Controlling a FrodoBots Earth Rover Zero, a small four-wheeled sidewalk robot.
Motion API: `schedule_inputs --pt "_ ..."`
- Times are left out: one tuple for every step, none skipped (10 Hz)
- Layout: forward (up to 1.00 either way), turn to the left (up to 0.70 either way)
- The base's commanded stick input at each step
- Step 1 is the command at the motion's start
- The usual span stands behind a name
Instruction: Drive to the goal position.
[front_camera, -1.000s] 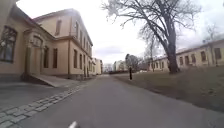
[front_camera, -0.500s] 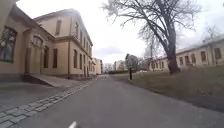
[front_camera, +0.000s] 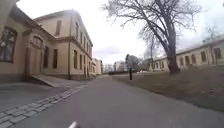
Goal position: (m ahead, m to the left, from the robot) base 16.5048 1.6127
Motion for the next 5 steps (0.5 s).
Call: schedule_inputs --pt "0.70 0.00" --pt "0.70 0.00" --pt "0.70 0.00" --pt "0.70 0.00" --pt "0.70 -0.01"
